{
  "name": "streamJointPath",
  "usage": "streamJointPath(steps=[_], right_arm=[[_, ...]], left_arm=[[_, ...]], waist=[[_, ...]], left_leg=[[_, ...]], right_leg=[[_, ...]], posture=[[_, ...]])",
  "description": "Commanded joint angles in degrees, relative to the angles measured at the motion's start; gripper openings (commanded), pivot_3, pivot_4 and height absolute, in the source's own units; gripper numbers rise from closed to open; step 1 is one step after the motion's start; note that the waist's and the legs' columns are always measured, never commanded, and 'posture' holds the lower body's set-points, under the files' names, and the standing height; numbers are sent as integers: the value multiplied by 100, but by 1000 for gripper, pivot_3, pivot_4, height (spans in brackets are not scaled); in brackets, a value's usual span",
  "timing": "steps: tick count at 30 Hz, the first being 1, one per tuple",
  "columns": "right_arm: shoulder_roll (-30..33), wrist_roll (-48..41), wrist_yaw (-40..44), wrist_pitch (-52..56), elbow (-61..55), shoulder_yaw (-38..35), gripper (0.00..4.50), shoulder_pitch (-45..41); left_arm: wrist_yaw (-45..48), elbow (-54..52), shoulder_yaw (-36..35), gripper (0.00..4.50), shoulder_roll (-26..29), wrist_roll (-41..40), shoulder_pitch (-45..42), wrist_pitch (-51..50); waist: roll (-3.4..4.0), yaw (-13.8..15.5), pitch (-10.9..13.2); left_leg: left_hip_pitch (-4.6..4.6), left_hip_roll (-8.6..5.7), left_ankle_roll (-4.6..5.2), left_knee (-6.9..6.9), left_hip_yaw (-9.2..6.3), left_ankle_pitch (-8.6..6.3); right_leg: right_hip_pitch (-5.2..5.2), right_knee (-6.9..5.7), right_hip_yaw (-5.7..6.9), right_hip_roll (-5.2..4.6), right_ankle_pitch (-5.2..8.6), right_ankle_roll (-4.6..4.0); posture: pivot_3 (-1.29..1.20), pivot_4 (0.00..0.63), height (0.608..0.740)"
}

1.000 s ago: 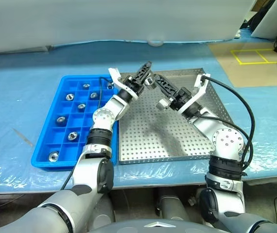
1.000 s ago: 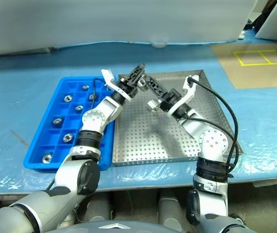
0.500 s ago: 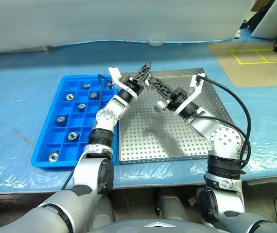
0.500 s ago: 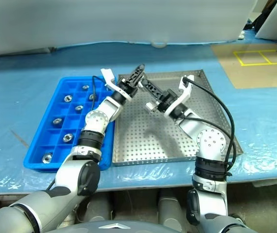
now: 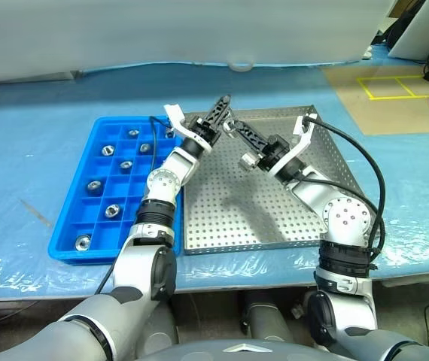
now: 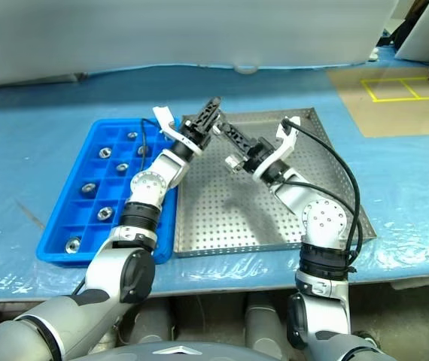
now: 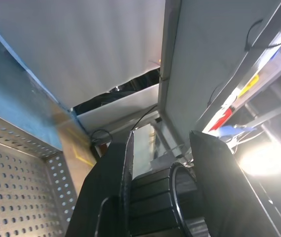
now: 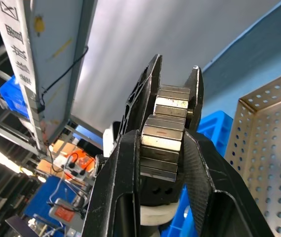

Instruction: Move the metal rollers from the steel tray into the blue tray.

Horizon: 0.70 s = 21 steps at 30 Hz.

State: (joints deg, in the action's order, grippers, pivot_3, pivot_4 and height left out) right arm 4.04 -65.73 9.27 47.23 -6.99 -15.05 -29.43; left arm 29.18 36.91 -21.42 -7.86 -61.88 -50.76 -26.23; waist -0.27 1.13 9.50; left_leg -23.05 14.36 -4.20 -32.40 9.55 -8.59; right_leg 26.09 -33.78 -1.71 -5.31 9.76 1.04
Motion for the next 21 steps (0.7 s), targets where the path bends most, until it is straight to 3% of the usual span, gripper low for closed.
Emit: streamJointPath(steps=[1,8,11,12,16,21], right_arm=[[-89,-827,189,-386,-380,-533,840,-226],[-76,-1763,43,-592,-462,-801,840,-307],[283,-940,75,-568,-526,-356,840,-248],[385,-704,120,-582,-516,-225,840,-224],[616,-481,358,-682,-363,-187,840,-239],[1650,933,1785,-836,210,690,840,-631]], left_arm=[[-498,260,-1009,1437,-599,-961,-417,400],[-765,578,-1629,1437,-501,-1573,-661,600],[-465,206,-1022,1437,-321,-858,-458,548],[-321,-65,-705,1437,-232,-525,-326,536],[-223,-1186,-98,1437,52,107,98,529],[-412,-2734,239,1437,696,618,669,486]], waist=[[0,-13,0],[-2,43,1],[-3,45,2],[-4,46,-5],[-5,86,-89],[-5,139,-144]], left_leg=[[0,0,0,0,0,0],[-5,-1,0,1,0,0],[-5,-2,0,2,0,0],[-5,-1,0,2,-1,0],[-2,10,-2,-8,-11,3],[9,18,3,-65,-13,-1]], right_leg=[[0,0,0,0,0,0],[0,4,1,0,0,0],[0,5,2,-1,0,1],[0,6,2,-1,0,2],[-13,-6,21,2,-12,23],[-24,-57,17,1,-5,10]], posture=[[-269,150,740],[-269,150,740],[-270,150,740],[-258,0,740],[-184,0,740],[-74,0,740]])
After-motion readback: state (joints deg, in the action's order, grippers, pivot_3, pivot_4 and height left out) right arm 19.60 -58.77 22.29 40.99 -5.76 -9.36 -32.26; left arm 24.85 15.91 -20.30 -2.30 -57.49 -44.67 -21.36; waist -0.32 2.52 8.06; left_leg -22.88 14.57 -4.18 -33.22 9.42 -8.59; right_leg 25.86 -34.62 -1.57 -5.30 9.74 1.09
